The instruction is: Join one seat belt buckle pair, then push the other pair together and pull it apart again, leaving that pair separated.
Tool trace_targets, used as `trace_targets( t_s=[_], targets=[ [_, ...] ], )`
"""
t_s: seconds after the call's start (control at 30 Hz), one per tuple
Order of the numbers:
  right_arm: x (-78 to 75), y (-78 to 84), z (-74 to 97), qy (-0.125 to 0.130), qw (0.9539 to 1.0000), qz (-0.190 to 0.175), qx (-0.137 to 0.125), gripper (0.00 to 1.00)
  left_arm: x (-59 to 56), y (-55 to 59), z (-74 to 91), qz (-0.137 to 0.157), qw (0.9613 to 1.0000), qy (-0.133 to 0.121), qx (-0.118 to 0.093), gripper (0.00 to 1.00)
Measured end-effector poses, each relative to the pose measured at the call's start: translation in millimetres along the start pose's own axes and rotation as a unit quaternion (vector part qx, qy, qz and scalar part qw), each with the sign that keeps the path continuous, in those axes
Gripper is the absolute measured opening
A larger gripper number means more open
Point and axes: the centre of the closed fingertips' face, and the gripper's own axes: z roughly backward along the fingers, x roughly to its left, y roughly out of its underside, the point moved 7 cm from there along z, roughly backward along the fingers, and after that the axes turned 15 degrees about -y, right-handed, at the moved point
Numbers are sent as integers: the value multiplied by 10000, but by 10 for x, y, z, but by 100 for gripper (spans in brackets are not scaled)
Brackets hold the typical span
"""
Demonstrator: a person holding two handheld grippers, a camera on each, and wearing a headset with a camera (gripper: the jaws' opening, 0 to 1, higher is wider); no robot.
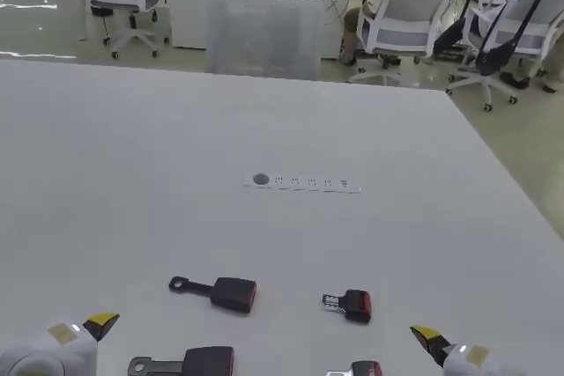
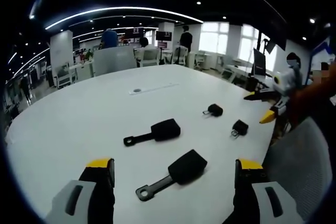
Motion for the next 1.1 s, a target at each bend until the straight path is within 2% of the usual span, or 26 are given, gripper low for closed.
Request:
trace_targets(
  t_s=[0.2,0.33,0.47,0.63,0.7,0.77,0.8,0.83,0.87,0.9,0.97,1.0,1.03,1.07,1.1],
  targets=[
    [-86,82,-86,-239,9989,203,343,89,-16,59,-142,-137,9997,130,182,97],
    [-142,122,-143,-513,9973,188,491,89,-17,71,-230,-183,9992,238,257,95],
    [-199,182,-195,-851,9934,185,740,89,-39,87,-339,-313,9977,452,403,92],
    [-280,233,-252,-1101,9889,301,954,86,-82,166,-463,-466,9945,731,592,90],
    [-312,268,-264,-1208,9854,399,1133,77,-115,192,-512,-609,9920,879,667,90],
    [-346,288,-285,-1267,9842,417,1165,76,-139,214,-565,-758,9900,990,653,90],
    [-354,313,-297,-1398,9821,337,1217,76,-148,224,-586,-767,9895,1028,660,89],
    [-363,321,-304,-1437,9814,338,1230,76,-157,240,-607,-795,9883,1087,720,88],
    [-374,328,-311,-1454,9806,395,1254,76,-171,257,-633,-928,9855,1169,809,87],
    [-384,337,-321,-1525,9786,462,1301,76,-191,261,-665,-1048,9832,1252,812,86],
    [-366,361,-335,-1768,9740,363,1370,76,-217,280,-716,-1199,9793,1407,823,85],
    [-378,366,-344,-1790,9730,441,1387,76,-222,297,-737,-1282,9771,1459,869,84],
    [-381,384,-354,-1876,9694,566,1479,76,-222,315,-759,-1389,9745,1499,924,82],
    [-366,404,-366,-2002,9663,538,1524,76,-229,336,-790,-1540,9705,1561,999,80],
    [-356,422,-378,-2096,9634,568,1571,77,-237,345,-814,-1590,9690,1602,1002,79]
  ],
)
